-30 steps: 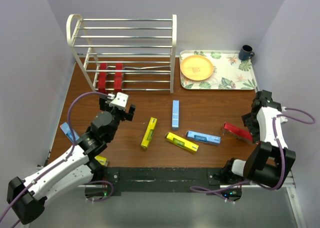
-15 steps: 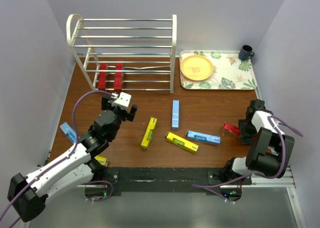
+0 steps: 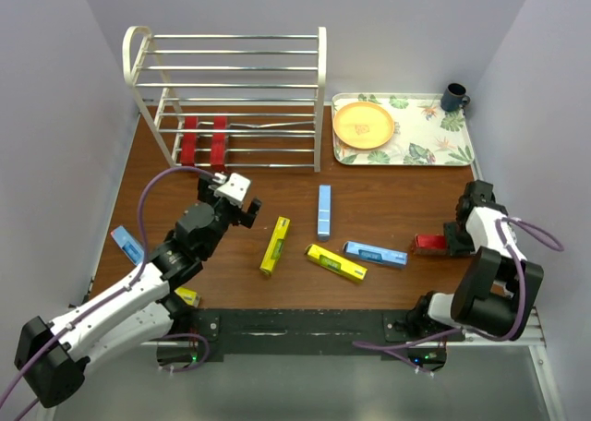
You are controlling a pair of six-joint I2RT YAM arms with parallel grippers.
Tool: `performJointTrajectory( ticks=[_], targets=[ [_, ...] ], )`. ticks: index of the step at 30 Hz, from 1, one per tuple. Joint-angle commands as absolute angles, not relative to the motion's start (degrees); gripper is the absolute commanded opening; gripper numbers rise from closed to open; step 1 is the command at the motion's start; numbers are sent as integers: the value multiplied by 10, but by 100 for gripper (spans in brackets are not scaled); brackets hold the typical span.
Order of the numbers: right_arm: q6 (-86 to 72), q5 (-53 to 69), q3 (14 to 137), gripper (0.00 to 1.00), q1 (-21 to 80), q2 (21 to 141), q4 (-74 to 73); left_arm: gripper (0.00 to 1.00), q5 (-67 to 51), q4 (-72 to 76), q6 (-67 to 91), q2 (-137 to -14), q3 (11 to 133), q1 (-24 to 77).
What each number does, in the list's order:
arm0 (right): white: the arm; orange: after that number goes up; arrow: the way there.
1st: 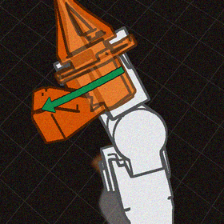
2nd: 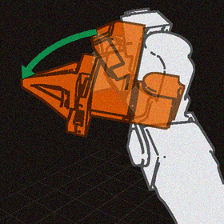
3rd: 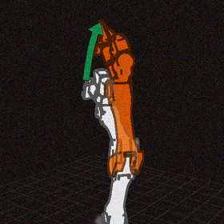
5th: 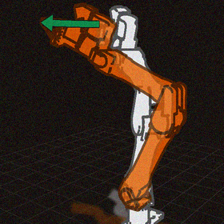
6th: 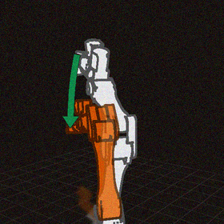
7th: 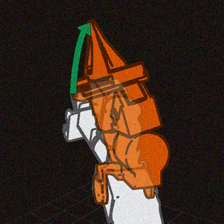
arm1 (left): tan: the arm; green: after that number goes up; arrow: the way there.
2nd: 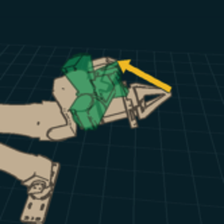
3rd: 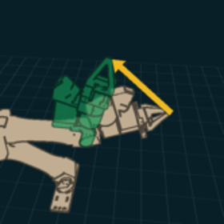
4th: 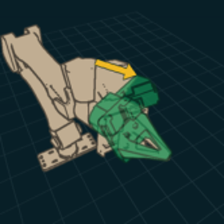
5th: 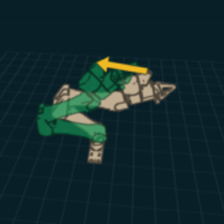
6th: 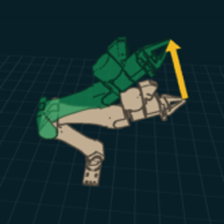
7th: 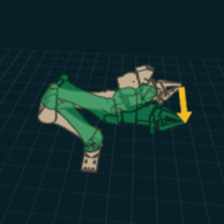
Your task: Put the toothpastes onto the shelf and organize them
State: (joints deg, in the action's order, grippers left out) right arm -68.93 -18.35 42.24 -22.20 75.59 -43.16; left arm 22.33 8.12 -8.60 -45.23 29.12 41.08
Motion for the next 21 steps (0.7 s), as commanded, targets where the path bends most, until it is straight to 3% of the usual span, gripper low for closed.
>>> performJointTrajectory(
  ticks=[1, 7, 12, 21],
  targets=[
    [-650, -155, 460, 27, -223, 718, -436, 100, 121, 118, -77, -464, 296, 416],
    [-603, -85, 492, 24, -201, 696, -443, 100, 19, 130, -64, -521, 341, 432],
    [-620, -92, 510, 25, -113, 678, -460, 100, -35, 152, -62, -597, 394, 465],
    [-664, -108, 520, 26, -4, 642, -469, 100, -8, 181, -92, -721, 479, 564]
  ],
)
